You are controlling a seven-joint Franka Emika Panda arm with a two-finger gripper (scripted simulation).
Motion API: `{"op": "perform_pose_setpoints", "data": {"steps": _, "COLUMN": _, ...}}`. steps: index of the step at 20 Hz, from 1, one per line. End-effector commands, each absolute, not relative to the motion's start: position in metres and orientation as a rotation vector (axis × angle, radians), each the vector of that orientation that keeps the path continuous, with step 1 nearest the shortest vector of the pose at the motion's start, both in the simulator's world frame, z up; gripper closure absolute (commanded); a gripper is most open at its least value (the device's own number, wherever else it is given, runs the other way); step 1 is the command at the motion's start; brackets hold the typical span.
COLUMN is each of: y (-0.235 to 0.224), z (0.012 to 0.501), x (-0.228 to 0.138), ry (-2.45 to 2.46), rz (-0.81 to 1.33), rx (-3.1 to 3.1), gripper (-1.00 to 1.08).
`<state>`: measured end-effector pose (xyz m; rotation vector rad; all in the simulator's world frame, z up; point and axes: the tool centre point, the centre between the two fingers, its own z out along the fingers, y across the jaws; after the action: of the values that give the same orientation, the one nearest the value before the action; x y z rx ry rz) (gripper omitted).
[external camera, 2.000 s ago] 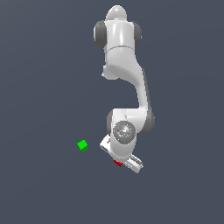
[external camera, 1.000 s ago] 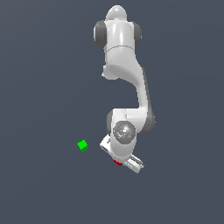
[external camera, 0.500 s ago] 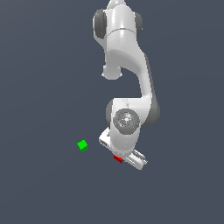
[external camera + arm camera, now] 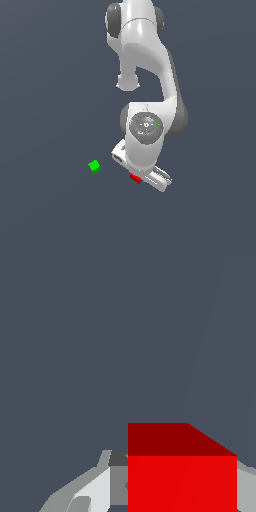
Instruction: Stack the red cube on top of the green cube.
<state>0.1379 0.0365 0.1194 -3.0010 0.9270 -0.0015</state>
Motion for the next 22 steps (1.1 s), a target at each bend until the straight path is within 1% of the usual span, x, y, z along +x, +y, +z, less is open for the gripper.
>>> {"op": "perform_pose_setpoints", "data": {"steps": 1, "y": 0.036, "z": 0.120, "x": 0.138, "ry": 0.927, "rz": 0.000, "rx": -3.001, "gripper": 1.08}}
{"op": "perform_pose_setpoints", "data": {"steps": 7, "y": 0.031, "z": 0.118, "x": 0.136, "ry": 0.927, "rz": -0.001, "rx": -3.001, "gripper": 1.08}}
{"op": "perform_pose_setpoints", "data": {"steps": 12, "y": 0.014, "z": 0.113, "x": 0.129, "ry": 0.927, "rz": -0.001, "rx": -3.001, "gripper": 1.08}}
{"op": "perform_pose_setpoints", "data": {"steps": 16, "y": -0.011, "z": 0.105, "x": 0.119, "ry": 0.927, "rz": -0.001, "rx": -3.001, "gripper": 1.08}}
{"op": "perform_pose_setpoints", "data": {"steps": 22, "y": -0.067, "z": 0.087, "x": 0.097, "ry": 0.927, "rz": -0.001, "rx": -3.002, "gripper": 1.08}}
